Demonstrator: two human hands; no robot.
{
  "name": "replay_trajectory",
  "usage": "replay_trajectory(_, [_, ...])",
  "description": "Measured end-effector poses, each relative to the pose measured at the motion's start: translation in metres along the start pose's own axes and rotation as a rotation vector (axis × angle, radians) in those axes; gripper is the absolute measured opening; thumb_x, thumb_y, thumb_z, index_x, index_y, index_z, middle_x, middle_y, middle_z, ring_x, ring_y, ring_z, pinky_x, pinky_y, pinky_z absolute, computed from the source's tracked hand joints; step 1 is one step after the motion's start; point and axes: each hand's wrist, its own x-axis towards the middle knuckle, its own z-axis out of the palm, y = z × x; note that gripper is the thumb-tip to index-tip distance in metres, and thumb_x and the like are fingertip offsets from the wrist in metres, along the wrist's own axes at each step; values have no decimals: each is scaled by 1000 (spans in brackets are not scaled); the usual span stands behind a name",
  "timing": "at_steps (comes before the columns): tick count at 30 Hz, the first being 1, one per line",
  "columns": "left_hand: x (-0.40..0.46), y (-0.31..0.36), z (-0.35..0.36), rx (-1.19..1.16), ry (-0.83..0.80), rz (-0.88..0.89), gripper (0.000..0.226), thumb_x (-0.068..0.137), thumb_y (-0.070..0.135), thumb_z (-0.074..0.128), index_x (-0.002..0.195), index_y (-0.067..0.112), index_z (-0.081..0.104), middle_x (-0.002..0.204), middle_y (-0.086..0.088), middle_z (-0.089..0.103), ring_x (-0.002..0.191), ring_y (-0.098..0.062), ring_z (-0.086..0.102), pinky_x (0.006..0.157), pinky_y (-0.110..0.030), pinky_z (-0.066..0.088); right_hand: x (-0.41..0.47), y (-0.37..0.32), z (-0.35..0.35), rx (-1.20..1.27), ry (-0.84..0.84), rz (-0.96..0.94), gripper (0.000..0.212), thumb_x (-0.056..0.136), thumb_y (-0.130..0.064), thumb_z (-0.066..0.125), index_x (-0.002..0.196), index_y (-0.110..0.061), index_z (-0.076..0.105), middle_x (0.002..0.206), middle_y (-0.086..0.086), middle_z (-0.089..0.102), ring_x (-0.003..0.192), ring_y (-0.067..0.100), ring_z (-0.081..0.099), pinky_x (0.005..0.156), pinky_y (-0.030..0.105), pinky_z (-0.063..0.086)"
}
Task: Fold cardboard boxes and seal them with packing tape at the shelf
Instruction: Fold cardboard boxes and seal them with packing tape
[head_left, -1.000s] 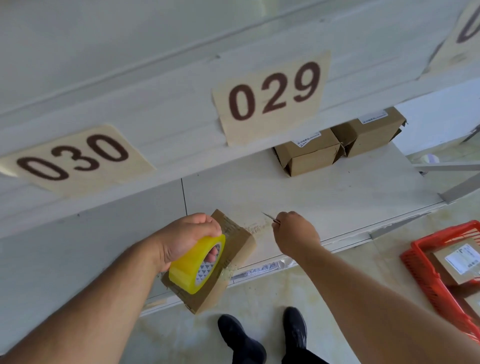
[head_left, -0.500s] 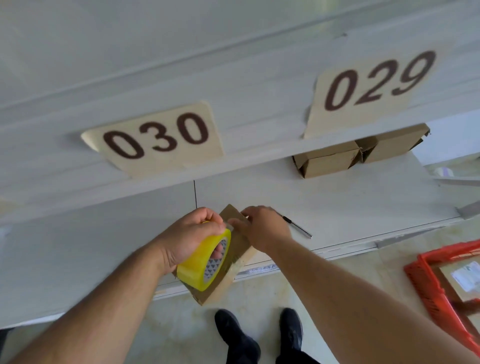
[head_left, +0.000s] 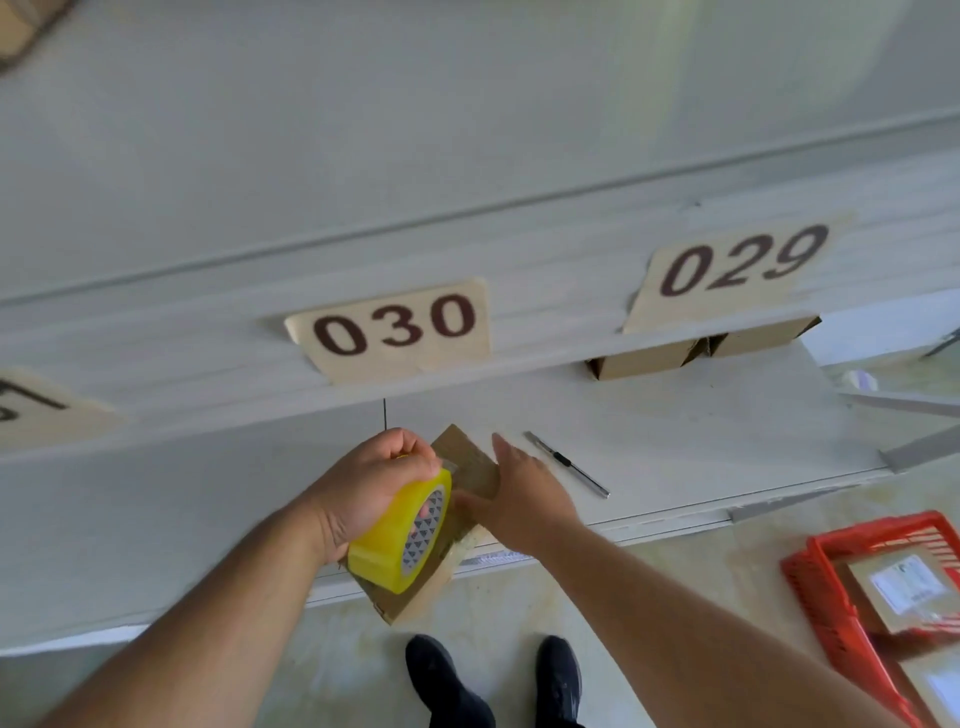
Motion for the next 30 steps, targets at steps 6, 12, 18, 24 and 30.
replay_trajectory(6, [-17, 1, -15, -262, 112, -28, 42, 62, 36, 81, 98, 19, 68, 93, -25, 69, 67, -27, 66, 61, -34, 56, -66, -3, 48, -93, 548, -532, 49, 90, -33, 68, 134, -13, 60, 141, 4, 59, 136, 25, 49, 115, 46, 42])
replay_trajectory(12, [-55, -10, -51, -596, 447, 90, 6, 95, 20, 64, 98, 24, 68, 76, -6, 66, 57, -17, 64, 52, -24, 54, -62, -30, 83, -425, 150, -487, 97, 76, -79, 54, 140, -7, 63, 153, 11, 54, 146, 31, 44, 124, 52, 11])
replay_trajectory(18, [-86, -13, -37, -475, 584, 199, 35, 62, 35, 81, 94, 32, 69, 112, -11, 74, 106, -33, 68, 97, -51, 53, -38, -11, 30, -608, 96, -480, 78, 94, -52, 46, 161, -13, 35, 173, -1, 19, 161, 19, 4, 119, 42, -30])
replay_trajectory(24, [-100, -18, -16, -501, 735, 248, 35, 67, 38, 76, 101, 33, 67, 115, -7, 73, 112, -35, 68, 98, -59, 54, -68, -72, 43, -622, -101, -282, 126, 80, -97, 20, 164, -5, -2, 172, 17, -14, 157, 35, -23, 119, 67, -16])
replay_trajectory(30, [-123, -27, -32, -505, 811, 248, 33, 69, 36, 77, 99, 33, 66, 121, -13, 70, 118, -39, 65, 102, -62, 51, -55, -72, 66, -566, 34, -269, 92, 96, -59, 40, 165, -7, 7, 172, 18, -13, 156, 36, -24, 121, 64, -16])
